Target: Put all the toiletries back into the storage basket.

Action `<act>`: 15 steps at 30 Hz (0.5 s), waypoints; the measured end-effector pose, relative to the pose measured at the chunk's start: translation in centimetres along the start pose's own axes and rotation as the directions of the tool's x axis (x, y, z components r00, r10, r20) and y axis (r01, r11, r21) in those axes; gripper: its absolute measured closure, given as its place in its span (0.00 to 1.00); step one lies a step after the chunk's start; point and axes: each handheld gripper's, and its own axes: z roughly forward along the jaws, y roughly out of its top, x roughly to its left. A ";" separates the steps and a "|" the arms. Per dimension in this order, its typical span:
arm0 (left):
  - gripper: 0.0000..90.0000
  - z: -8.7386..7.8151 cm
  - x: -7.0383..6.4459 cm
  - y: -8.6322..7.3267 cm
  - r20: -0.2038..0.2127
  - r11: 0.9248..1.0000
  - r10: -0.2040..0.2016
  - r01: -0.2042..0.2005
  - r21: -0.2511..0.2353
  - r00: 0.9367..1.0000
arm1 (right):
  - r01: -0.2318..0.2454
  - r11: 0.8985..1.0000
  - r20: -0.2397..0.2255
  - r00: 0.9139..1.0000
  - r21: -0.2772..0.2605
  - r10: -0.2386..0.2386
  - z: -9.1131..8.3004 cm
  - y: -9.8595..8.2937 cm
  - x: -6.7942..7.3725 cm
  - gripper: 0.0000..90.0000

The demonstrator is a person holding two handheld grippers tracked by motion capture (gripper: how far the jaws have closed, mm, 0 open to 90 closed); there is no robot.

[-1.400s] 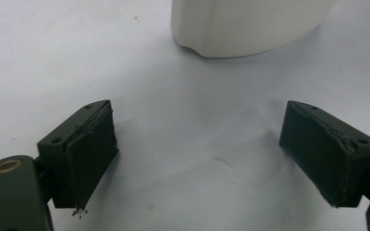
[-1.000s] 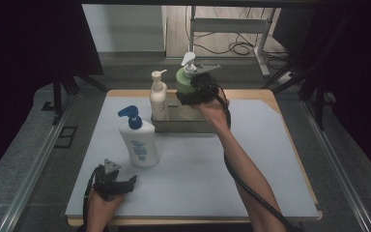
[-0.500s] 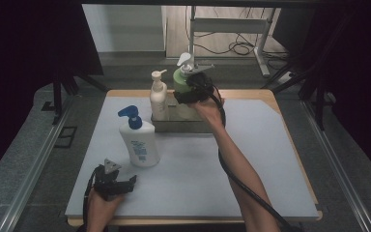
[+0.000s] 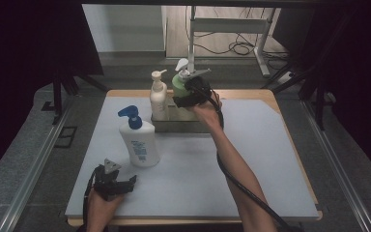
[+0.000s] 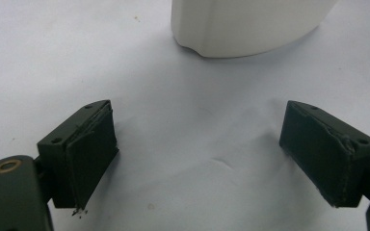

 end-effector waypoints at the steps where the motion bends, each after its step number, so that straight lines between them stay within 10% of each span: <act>1: 0.14 0.0 0.0 0.0 0.000 1.000 -0.001 0.001 0.000 1.000 | -0.001 1.000 -0.001 1.000 0.004 0.001 0.1 -0.1 0.0 0.13; 15: 0.14 0.0 0.0 0.0 0.000 1.000 0.000 0.000 0.000 1.000 | -0.003 0.999 -0.010 1.000 0.044 0.004 0.9 -1.0 -0.2 0.13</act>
